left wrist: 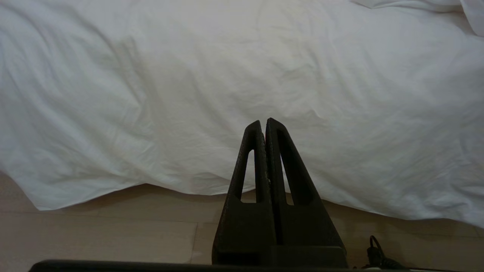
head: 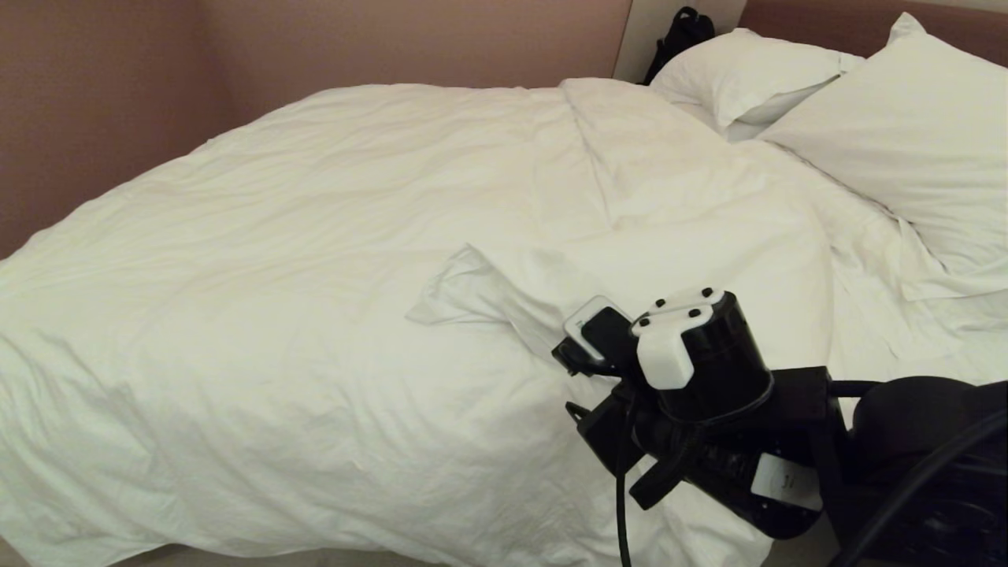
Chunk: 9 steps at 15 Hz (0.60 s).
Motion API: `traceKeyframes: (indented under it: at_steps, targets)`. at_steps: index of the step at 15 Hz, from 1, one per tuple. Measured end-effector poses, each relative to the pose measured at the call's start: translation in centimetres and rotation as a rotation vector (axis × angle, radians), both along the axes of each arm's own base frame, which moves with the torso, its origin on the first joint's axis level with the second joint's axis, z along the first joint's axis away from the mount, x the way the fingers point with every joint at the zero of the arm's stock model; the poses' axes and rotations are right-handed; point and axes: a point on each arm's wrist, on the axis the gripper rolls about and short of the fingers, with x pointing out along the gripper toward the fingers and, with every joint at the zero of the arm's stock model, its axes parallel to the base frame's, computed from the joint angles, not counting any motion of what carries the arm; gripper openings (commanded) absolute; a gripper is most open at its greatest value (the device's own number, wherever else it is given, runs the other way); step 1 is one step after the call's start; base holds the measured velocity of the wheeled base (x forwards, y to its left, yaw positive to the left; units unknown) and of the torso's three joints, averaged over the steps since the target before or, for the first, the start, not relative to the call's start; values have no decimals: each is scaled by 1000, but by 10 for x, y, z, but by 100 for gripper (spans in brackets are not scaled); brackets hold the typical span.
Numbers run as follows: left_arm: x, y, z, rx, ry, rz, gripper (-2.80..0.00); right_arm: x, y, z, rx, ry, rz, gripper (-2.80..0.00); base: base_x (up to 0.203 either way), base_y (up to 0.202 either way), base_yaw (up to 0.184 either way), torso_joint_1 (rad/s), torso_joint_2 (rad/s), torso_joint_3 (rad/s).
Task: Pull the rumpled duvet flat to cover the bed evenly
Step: Flatten the corners of the folded blanket
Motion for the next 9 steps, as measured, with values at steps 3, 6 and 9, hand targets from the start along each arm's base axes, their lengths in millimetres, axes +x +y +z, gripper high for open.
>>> traceKeyframes:
  at_steps: [3,6,9]
  targets:
    - [0,0,0,1,0,0,-280,1,4,-4,-11,7,5,0,0,0,0,0,0,0]
    - [0,0,0,0,0,0,-280,5,10,-13,-32,20,0,0,0,0,0,0,0,0]
    - [0,0,0,0,0,0,-280,13,19,-21,-48,26,-11,0,0,0,0,0,0,0]
